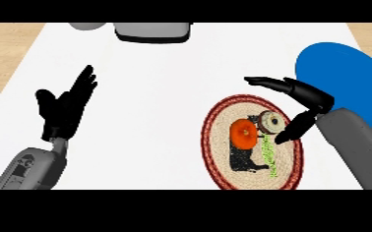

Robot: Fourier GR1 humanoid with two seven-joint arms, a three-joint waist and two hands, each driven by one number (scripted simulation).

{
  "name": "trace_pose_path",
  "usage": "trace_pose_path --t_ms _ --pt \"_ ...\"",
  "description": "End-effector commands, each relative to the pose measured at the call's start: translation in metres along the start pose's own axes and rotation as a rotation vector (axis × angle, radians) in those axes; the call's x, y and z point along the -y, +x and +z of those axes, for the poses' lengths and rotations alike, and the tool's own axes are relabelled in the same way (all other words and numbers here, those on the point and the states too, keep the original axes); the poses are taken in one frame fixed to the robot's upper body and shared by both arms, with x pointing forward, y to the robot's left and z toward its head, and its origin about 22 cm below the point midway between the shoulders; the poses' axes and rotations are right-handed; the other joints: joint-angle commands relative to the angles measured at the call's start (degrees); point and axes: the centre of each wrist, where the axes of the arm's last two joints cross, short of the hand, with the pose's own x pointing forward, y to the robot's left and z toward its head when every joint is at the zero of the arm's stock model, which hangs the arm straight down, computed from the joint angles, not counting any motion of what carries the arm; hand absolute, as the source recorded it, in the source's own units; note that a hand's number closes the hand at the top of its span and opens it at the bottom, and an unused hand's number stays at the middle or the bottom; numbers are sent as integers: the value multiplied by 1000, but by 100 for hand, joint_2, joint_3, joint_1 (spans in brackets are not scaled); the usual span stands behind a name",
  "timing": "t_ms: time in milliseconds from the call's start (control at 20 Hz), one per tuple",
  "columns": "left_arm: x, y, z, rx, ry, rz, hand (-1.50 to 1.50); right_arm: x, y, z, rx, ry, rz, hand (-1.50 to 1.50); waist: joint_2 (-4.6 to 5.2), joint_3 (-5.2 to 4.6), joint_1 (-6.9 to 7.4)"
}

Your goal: Pick the squash from the placemat and place it in the plate

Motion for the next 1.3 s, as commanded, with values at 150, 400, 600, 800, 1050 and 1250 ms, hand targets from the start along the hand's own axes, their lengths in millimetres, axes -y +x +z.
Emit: trace_pose_path --t_ms 150,400,600,800,1050,1250 --pt "2 -7 4 -36 16 8 0 13 -7 -6 9 245 21 -150 -35 -10 -90" --pt "1 -8 12 -31 8 16 0 11 -4 -16 -35 321 157 -150 -59 -13 -149" --pt "-1 -9 7 -23 33 3 0 7 2 -42 -70 361 281 -150 -66 -15 -195" --pt "-1 -10 -1 -13 46 16 0 -11 -1 -48 -100 408 326 -150 -68 -16 -223" --pt "-13 6 8 -19 34 -3 0 -21 -1 -69 -131 487 359 -150 -71 -15 -202" --pt "-1 -4 7 -35 40 15 0 -41 7 -72 -156 529 369 -150 -83 -17 -257"
